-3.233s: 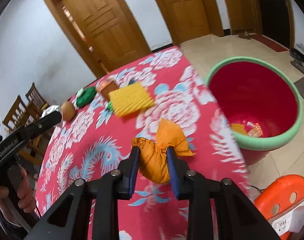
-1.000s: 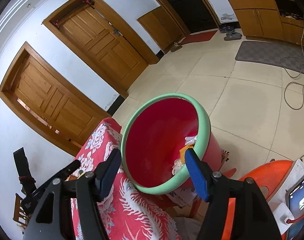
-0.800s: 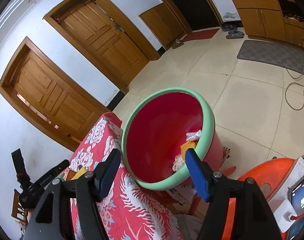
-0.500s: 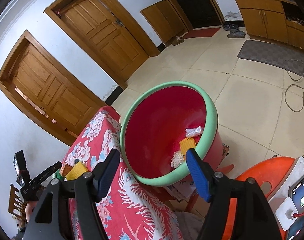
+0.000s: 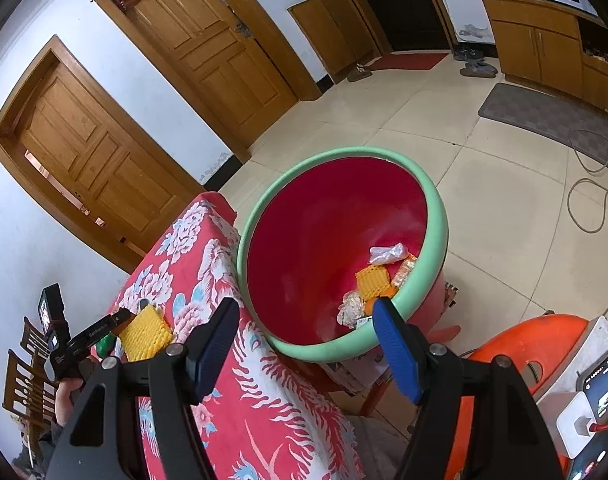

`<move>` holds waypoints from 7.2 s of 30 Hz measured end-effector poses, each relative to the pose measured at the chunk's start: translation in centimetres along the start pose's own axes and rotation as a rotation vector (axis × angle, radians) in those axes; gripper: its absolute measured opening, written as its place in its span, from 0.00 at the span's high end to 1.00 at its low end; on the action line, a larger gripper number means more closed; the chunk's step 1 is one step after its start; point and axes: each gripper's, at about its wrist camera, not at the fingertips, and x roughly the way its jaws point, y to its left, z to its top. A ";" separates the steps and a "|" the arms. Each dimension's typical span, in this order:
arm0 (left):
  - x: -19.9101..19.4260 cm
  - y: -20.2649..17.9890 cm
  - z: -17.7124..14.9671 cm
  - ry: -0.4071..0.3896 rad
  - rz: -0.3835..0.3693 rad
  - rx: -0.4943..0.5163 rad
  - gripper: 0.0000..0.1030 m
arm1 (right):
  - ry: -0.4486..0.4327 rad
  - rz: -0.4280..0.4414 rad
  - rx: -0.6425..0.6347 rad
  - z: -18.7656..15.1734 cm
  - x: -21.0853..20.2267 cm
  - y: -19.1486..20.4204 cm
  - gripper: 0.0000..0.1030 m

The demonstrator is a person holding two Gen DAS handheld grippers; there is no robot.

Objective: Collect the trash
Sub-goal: 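Lower the left tool onto the orange printed box and grasp it, then grasp the yellow foam net with the right tool while the left tool holds the box, then carry the orange box and foam net over the bucket and open both tools, then withdraw both open tools from the bucket back toward the table, then grasp the small green-and-blue toy figure with the left tool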

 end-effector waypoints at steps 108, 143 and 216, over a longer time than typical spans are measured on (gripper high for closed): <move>-14.9 -1.9 -11.5 -0.101 -0.138 -0.095 0.43 | -0.062 0.076 -0.153 -1.6 -0.3 4.9 0.85; -8.0 -22.6 -6.0 0.018 -0.352 0.282 0.43 | -0.204 -0.058 0.078 0.8 -2.6 -5.8 0.37; -2.6 -2.5 -5.3 0.012 -0.053 0.005 0.46 | -0.084 -0.051 -0.034 -1.5 -0.8 -1.6 0.13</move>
